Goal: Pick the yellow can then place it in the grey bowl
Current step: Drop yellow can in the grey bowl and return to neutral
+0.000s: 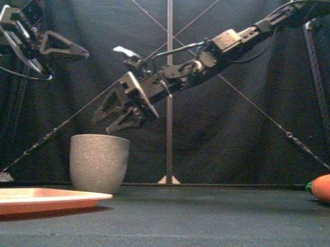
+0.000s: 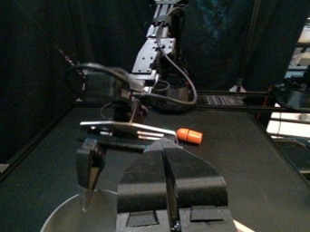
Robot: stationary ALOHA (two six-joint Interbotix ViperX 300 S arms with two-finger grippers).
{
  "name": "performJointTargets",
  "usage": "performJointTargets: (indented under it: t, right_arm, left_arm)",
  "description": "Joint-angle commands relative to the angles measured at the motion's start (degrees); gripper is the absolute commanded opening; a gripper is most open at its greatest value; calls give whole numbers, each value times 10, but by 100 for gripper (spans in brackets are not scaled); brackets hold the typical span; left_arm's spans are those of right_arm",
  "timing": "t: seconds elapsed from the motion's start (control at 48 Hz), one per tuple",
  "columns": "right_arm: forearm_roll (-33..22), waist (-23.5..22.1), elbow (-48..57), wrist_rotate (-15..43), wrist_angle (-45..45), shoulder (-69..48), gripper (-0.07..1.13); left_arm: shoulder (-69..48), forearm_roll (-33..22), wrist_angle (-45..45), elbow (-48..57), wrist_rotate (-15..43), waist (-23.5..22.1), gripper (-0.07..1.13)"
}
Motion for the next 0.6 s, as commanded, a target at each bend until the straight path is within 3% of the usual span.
performJointTargets:
  t: [0.021,0.604]
  right_arm:
    - [17,-4,60,-3,-81,-69,97]
    - [25,4,378,-4,-281,-308,97]
  left_arm:
    - [3,2,-5,-6,0,1,-2]
    - [3,2,-2,-5,0,1,-2]
